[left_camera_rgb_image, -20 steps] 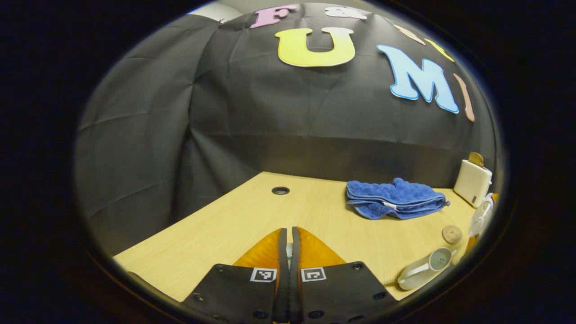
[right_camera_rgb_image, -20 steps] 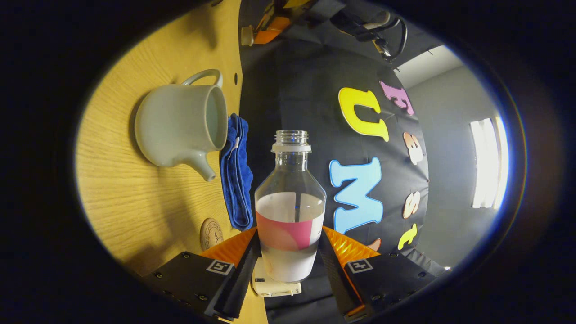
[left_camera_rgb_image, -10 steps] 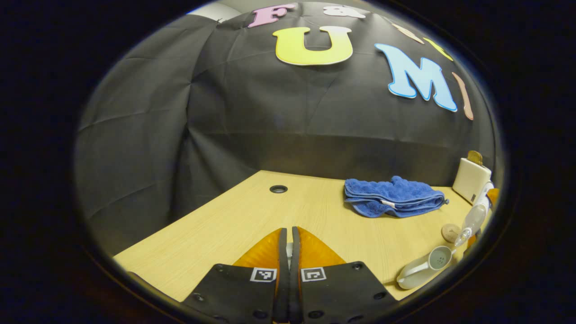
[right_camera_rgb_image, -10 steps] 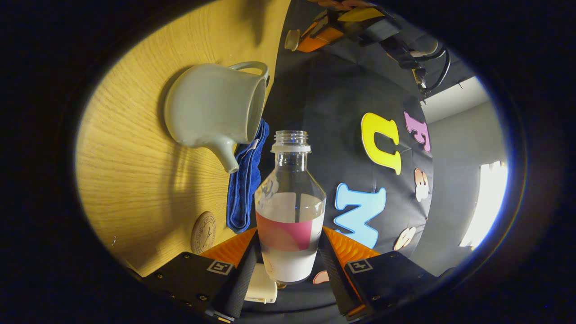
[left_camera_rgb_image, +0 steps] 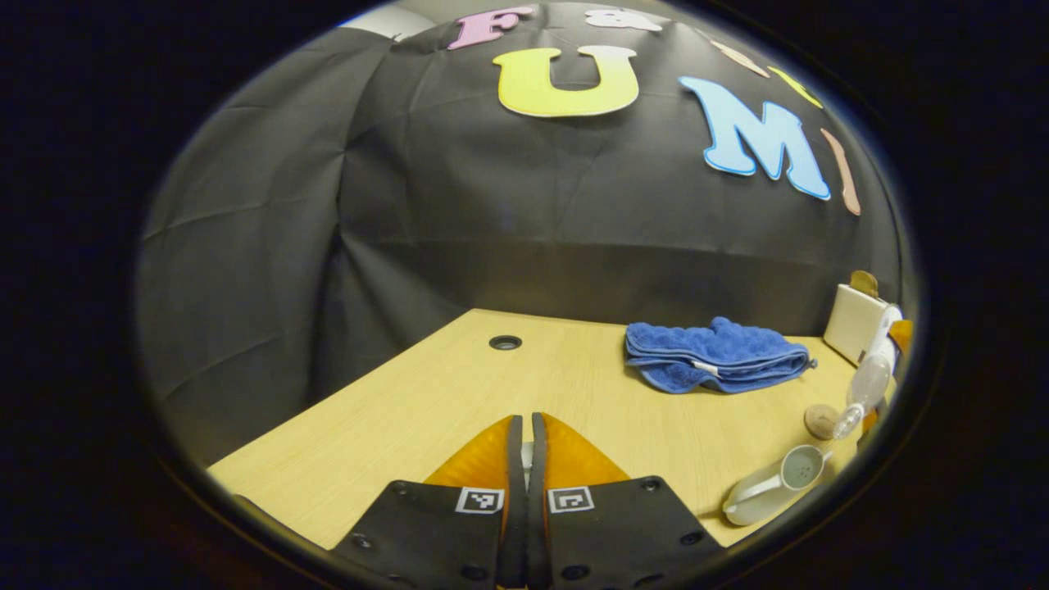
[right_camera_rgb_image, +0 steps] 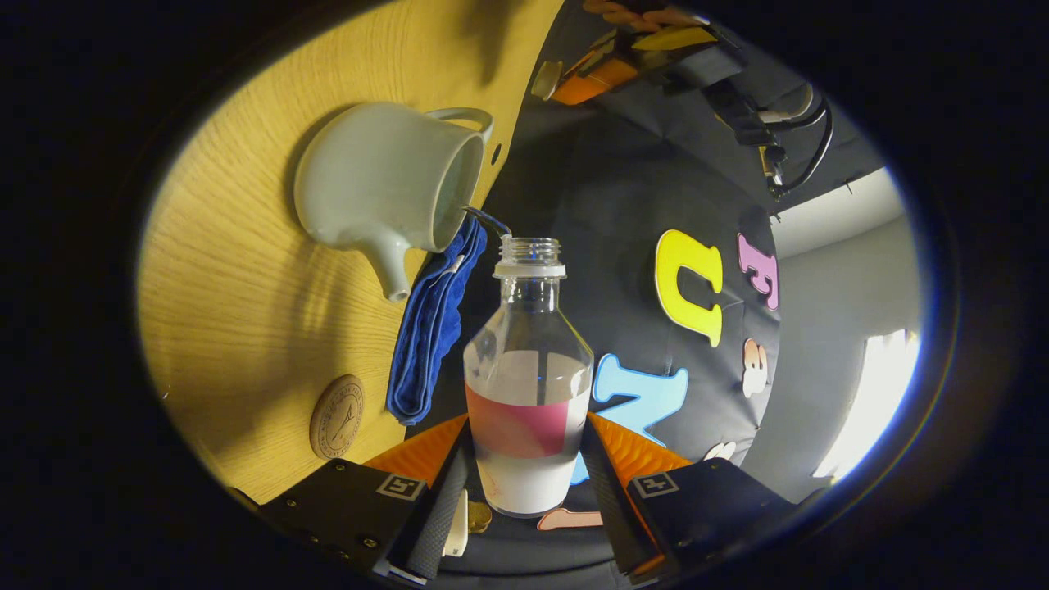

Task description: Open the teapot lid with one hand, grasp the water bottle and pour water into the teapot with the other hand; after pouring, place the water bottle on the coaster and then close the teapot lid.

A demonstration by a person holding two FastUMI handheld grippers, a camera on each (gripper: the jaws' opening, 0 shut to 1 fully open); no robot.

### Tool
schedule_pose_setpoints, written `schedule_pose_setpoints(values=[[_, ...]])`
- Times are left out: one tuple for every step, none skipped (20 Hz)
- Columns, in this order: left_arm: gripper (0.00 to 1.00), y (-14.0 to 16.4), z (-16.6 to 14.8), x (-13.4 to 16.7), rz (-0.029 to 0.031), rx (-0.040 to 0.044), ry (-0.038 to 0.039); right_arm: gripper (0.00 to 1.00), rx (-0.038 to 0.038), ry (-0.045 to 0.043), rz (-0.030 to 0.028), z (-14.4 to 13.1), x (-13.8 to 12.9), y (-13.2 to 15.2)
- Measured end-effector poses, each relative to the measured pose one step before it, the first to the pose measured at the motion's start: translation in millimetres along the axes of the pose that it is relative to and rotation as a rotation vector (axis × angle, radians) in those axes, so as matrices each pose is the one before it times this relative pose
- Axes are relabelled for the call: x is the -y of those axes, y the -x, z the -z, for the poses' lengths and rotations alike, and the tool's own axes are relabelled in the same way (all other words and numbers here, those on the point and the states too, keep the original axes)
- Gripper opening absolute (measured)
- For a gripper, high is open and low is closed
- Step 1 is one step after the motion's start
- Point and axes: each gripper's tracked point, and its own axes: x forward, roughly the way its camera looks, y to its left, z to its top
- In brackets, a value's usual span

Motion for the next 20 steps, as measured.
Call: schedule_pose_setpoints(values=[[0.06, -0.41, -0.18, 1.13, 0.00125, -0.00066, -0.00069, 0.76, 0.00102, 0.00646, 0.00075, -0.09, 0.04, 0.02], [0.05, 0.14, 1.54, 0.24, 0.00186, -0.00211, -0.00132, 0.76, 0.00049, 0.0052, 0.00042, -2.01, 1.02, -0.7], [0.06, 0.2, -0.64, -0.58, -0.00018, -0.0009, -0.00095, 0.76, 0.00017, 0.00575, -0.00005, 0.24, 0.35, 0.4], [0.06, 0.61, 0.47, 0.97, 0.00125, -0.00103, -0.0008, 0.76, -0.00039, 0.00556, 0.00169, 0.35, 1.64, -0.02], [0.06, -0.19, -0.98, 0.18, -0.00027, 0.00024, 0.00056, 0.76, 0.00007, 0.00611, 0.0012, -0.21, 0.9, -0.1], [0.06, -0.02, 0.81, -0.2, 0.00074, -0.00006, -0.00093, 0.76, 0.0001, 0.00558, 0.00173, 0.03, 0.44, -0.07], [0.06, -0.92, -0.14, 0.04, -0.00152, -0.00033, -0.00061, 0.76, 0.00098, 0.00579, 0.00294, -0.37, 0.7, -0.44], [0.06, -0.33, 1.1, 0.06, 0.00055, -0.00098, -0.00061, 0.76, 0.00146, 0.00543, 0.00133, 0.02, 0.93, -0.47], [0.06, 0.04, 0.2, 0.18, -0.00012, -0.00074, 0.00017, 0.76, 0.00188, 0.00384, 0.0002, 0.16, 0.37, -0.54], [0.06, -0.68, 1.1, 0.27, 0.00138, -0.00204, -0.00107, 0.76, 0.00244, 0.00365, -0.00021, -0.43, 0.85, -0.25], [0.06, 0.45, -0.06, 0.5, 0.00063, -0.00142, -0.00073, 0.76, 0.00128, 0.00431, 0.00083, -0.61, 0.67, 0.43], [0.06, -0.41, 0.65, 0.24, 0.00086, -0.00132, -0.00055, 0.76, 0.0014, 0.00462, -0.00048, -0.2, -0.03, 0.37], [0.06, -0.12, -0.15, 0.17, 0.00133, -0.00111, 0.00019, 0.76, 0.00149, 0.00597, 0.00121, -0.03, 0.37, 0.22], [0.06, 0.21, 0.7, 0.99, 0.00205, -0.00083, 0.00029, 0.73, 0.00245, 0.00888, 0.00249, -0.44, 0.97, -0.23], [0.06, -0.17, 0.04, 0.67, 0.00114, -0.00108, -0.00092, 0.76, 0.00239, 0.00991, 0.00189, -0.17, 0.52, -0.45], [0.05, 0.0, 0.35, -0.18, 0.00021, -0.00068, -0.00092, 0.76, 0.0021, 0.00851, -0.00027, -0.03, 1.13, -0.9], [0.06, -0.1, 0.05, 0.02, -0.00011, -0.00099, -0.00074, 0.77, 0.00218, 0.00575, -0.00003, 0.61, 0.58, -0.45], [0.06, -0.65, 0.5, 0.02, 0.00021, -0.00028, 0.00009, 0.76, 0.00138, 0.00426, 0.00007, -0.85, 0.5, -0.17], [0.05, 0.45, -0.65, 0.06, 0.00065, -0.00034, -0.00037, 0.76, 0.00076, 0.00307, 0.00145, 0.22, 0.27, 0.0], [0.06, -0.32, 0.81, 0.08, -0.00002, -0.0003, -0.00038, 0.76, 0.00136, 0.00419, 0.00239, 0.87, 0.15, -1.01]])
